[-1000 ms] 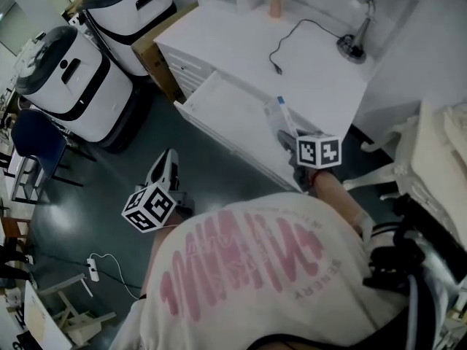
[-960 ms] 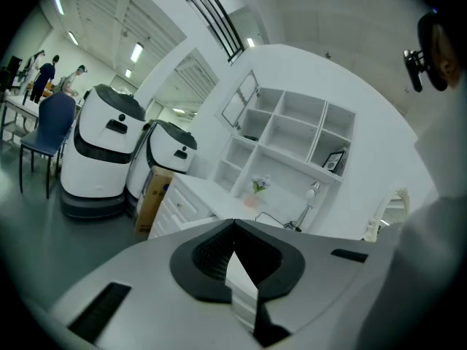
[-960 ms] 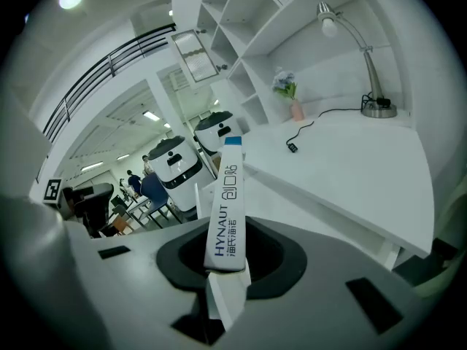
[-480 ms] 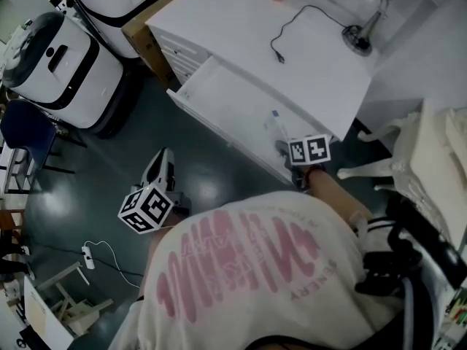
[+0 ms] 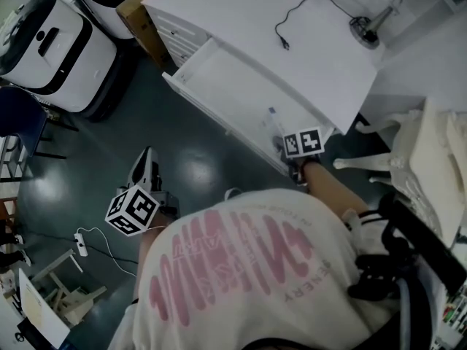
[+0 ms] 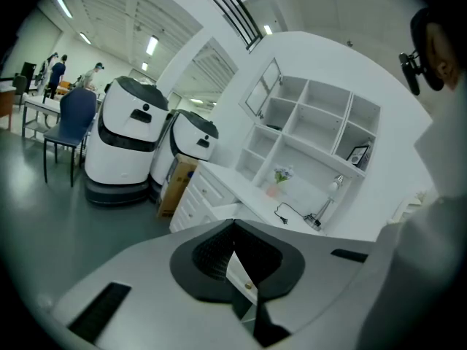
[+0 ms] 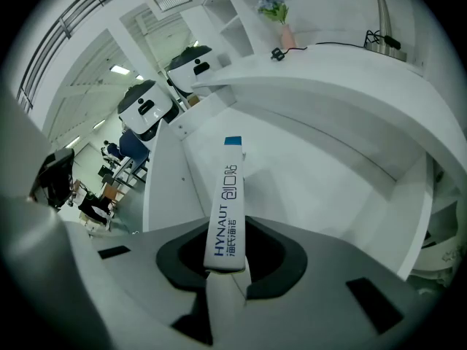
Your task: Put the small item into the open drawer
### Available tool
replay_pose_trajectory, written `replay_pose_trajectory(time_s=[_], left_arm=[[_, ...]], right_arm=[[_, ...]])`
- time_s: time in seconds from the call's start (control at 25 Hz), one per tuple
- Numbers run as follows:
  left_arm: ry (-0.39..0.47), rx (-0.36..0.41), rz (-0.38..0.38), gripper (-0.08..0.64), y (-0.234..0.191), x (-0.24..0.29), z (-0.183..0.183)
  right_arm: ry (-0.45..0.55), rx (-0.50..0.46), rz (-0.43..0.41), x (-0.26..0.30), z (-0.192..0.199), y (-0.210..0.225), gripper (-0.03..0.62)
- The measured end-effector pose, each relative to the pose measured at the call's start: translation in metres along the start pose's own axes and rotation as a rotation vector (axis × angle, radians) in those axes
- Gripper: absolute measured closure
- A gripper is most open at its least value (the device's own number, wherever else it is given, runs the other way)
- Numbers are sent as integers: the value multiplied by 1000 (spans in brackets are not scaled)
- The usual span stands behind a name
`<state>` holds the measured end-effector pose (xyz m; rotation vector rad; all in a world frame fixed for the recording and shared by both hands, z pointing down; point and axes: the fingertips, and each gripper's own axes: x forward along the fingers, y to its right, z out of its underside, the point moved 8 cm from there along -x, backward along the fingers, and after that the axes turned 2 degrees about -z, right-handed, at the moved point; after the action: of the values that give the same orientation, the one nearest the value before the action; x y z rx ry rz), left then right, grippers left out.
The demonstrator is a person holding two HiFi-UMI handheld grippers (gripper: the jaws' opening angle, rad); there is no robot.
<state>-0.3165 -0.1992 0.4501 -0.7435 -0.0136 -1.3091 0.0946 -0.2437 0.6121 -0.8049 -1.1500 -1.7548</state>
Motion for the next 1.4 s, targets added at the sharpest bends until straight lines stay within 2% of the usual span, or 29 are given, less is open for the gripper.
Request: replay_pose_trajectory(time_s=[0.44, 0.68, 0.96, 1.4], left_arm=[[-10, -33, -11, 531, -26, 0, 4], [-8, -31, 5, 531, -31, 0, 1], [-2, -32, 4, 531, -33, 0, 0], [-14, -37, -7, 531, -34, 1, 5]], right_arm=[[-21, 101, -18, 13, 6, -1, 500], [-78, 95, 0, 18, 6, -2, 497], [-189, 122, 21, 21, 11, 11, 495], [-220, 147, 19, 25, 11, 24, 492]])
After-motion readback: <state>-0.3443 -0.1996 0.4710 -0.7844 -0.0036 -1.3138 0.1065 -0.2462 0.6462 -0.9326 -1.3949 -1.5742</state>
